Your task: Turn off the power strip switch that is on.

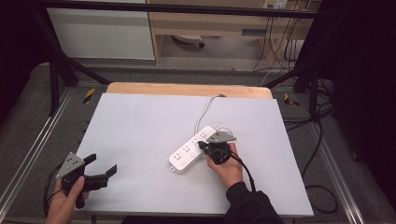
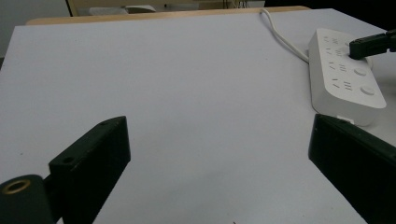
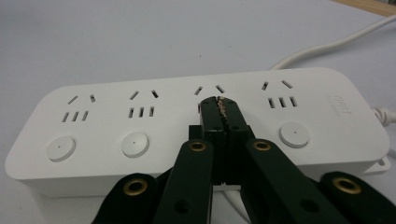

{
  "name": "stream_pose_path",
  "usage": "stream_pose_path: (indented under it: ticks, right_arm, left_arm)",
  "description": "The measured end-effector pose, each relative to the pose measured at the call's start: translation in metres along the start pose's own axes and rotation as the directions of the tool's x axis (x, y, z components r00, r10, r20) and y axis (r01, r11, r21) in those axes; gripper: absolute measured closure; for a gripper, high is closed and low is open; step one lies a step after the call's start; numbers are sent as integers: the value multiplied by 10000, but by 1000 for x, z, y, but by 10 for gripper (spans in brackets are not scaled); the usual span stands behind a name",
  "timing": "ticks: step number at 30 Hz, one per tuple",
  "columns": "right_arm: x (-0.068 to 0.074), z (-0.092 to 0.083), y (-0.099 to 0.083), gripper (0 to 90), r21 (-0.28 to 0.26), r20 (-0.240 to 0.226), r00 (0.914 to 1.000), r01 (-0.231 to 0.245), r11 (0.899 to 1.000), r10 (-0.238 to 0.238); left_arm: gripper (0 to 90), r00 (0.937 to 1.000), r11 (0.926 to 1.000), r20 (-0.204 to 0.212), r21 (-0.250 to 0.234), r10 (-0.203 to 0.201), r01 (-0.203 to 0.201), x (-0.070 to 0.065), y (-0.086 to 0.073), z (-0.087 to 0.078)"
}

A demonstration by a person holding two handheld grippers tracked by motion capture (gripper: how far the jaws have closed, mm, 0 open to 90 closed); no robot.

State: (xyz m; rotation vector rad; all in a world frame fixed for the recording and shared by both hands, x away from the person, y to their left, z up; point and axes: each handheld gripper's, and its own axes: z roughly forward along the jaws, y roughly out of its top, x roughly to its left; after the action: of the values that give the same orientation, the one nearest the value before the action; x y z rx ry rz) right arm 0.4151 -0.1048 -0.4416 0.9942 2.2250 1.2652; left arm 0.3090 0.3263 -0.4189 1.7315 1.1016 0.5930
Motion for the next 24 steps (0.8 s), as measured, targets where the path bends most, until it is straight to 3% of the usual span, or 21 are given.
stream_pose_path:
  ticks: [17,24]
  right_arm:
    - [-1,0,1,900,32,-57,10000,-57,10000,57]
    - [-2,-3,4,900,-31,-161,9989,-438,9990,438]
  left_arm:
    - [53,10000,10000,-38,58,-49,50,0,-1,2]
    - [53,10000,9999,-9,114,-12,12,-1,-1,3]
